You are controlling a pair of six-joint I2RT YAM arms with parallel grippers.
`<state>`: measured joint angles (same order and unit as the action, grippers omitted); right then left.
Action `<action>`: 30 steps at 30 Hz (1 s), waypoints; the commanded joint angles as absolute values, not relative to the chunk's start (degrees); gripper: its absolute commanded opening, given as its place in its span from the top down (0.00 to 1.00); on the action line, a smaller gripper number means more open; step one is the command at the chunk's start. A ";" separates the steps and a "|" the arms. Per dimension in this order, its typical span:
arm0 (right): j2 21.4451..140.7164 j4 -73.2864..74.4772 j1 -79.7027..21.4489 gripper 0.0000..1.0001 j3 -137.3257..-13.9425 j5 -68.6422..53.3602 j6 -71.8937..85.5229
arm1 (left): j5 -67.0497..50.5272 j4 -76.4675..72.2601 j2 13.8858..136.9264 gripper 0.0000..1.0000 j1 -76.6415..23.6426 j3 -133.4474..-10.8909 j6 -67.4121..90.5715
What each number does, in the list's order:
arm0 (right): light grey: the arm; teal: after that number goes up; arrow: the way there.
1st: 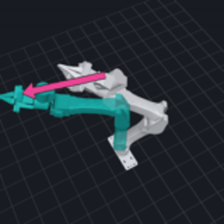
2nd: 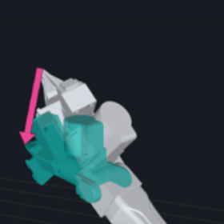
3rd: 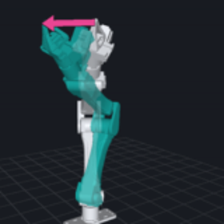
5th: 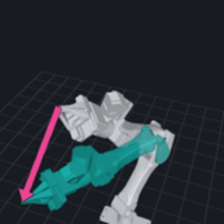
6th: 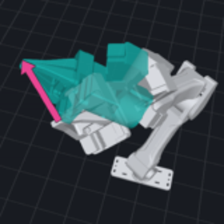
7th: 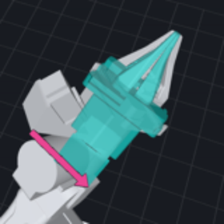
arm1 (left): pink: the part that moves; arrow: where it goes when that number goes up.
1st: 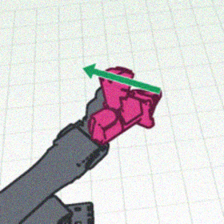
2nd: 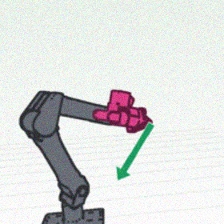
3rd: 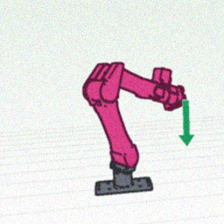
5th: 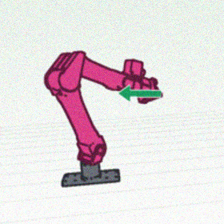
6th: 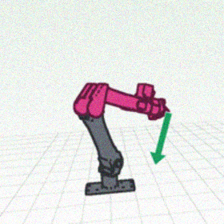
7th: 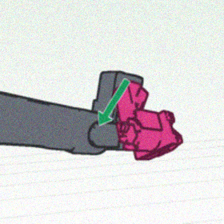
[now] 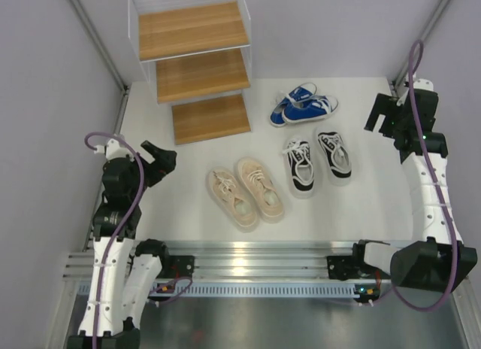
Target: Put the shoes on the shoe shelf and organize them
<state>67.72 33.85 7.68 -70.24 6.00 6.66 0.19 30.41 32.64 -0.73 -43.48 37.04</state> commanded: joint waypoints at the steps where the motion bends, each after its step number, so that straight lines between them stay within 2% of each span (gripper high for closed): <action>1: 67.24 35.15 7.82 0.01 -72.69 0.39 3.90 | -11.37 28.04 34.45 0.02 -0.35 -42.90 40.68; 3: 65.92 35.16 7.82 0.01 -71.99 -6.04 0.89 | -15.80 28.04 36.99 0.02 -0.44 -41.75 42.27; 4: 65.31 34.90 7.82 0.01 -70.76 -13.03 -3.91 | -16.95 28.04 37.70 0.02 -0.61 -41.05 43.84; 6: 63.29 35.24 7.47 0.01 -69.27 -20.70 -8.77 | -15.66 28.12 38.84 0.02 -2.71 -39.64 44.99; 7: 62.76 35.85 7.12 0.00 -67.95 -28.14 -14.62 | -13.82 28.04 38.93 0.01 -6.90 -39.46 46.39; 9: 61.53 39.53 5.19 0.01 -66.89 -33.72 -21.41 | -6.26 28.04 40.69 0.02 -12.89 -39.46 48.42; 10: 61.61 41.99 4.40 0.01 -66.36 -37.49 -27.80 | -3.72 28.04 41.74 0.02 -19.27 -39.55 50.95; 13: 63.01 50.86 1.41 0.01 -67.05 -42.42 -37.39 | 7.53 28.04 46.31 0.02 -31.58 -40.16 57.01; 15: 64.77 53.17 1.05 0.01 -67.24 -42.72 -36.22 | 15.68 28.04 49.12 0.01 -37.50 -40.34 61.24; 16: 65.47 53.87 1.05 0.01 -67.32 -42.71 -35.17 | 17.65 28.04 49.83 0.02 -42.66 -40.25 66.13; 20: 66.36 54.68 1.06 0.01 -65.40 -45.00 -34.81 | 23.81 28.12 55.18 0.05 -51.66 -40.34 77.24; 25: 65.30 51.68 1.05 0.01 -62.41 -46.06 -33.14 | 24.78 30.04 59.76 0.23 -57.12 -42.35 84.10; 28: 65.30 50.89 1.14 0.01 -61.53 -46.23 -32.61 | 26.45 34.53 60.64 0.27 -58.10 -44.30 85.78; 29: 65.39 50.28 1.14 0.01 -61.35 -46.32 -32.43 | 26.02 35.41 60.64 0.33 -58.18 -44.04 85.96; 30: 65.39 49.84 1.06 0.01 -61.00 -46.41 -31.91 | 25.67 35.77 60.73 0.34 -58.36 -43.86 86.13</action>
